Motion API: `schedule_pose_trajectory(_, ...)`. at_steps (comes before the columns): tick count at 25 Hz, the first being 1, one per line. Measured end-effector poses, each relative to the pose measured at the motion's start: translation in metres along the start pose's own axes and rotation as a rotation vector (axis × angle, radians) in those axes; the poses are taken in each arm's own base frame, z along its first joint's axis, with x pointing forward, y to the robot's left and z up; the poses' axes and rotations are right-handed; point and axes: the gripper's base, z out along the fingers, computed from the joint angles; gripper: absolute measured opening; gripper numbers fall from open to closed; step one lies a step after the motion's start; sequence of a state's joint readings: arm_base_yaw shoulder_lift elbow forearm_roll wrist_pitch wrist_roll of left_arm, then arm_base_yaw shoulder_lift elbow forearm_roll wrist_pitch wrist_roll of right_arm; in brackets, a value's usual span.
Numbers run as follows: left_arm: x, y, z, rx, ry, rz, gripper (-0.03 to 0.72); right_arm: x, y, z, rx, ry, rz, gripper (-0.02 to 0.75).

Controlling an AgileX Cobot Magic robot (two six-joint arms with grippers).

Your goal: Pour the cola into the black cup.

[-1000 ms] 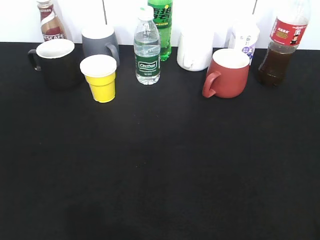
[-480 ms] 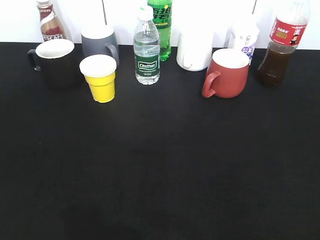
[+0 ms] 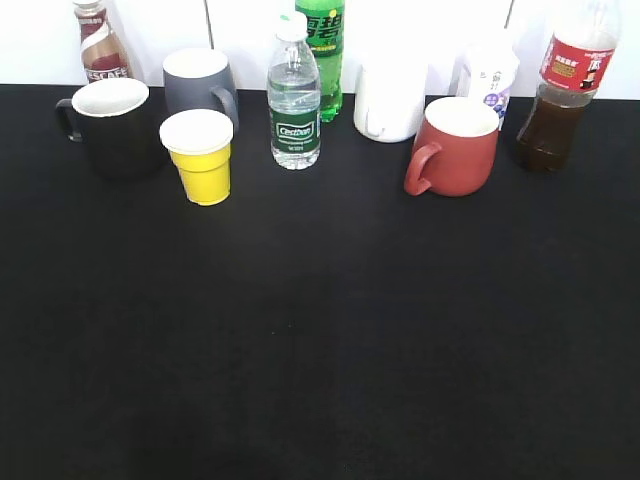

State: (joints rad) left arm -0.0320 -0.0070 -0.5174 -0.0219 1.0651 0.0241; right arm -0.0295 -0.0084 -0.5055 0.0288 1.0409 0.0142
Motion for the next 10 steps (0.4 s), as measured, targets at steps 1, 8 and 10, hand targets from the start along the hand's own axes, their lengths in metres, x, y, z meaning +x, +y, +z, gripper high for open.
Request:
schedule_pose_trajectory(1,0.0,0.0,0.0,0.0,0.0,0.0,0.24,0.0,0.0,0.0,0.0,0.0,0.0,0.565)
schedule_pose_trajectory(8,0.0,0.0,0.0,0.0,0.0,0.0,0.238,0.0,0.0,0.0,0.0,0.0,0.0,0.565)
schedule_pose_trajectory(10,0.0,0.0,0.0,0.0,0.0,0.0,0.238,0.0,0.0,0.0,0.0,0.0,0.0,0.565)
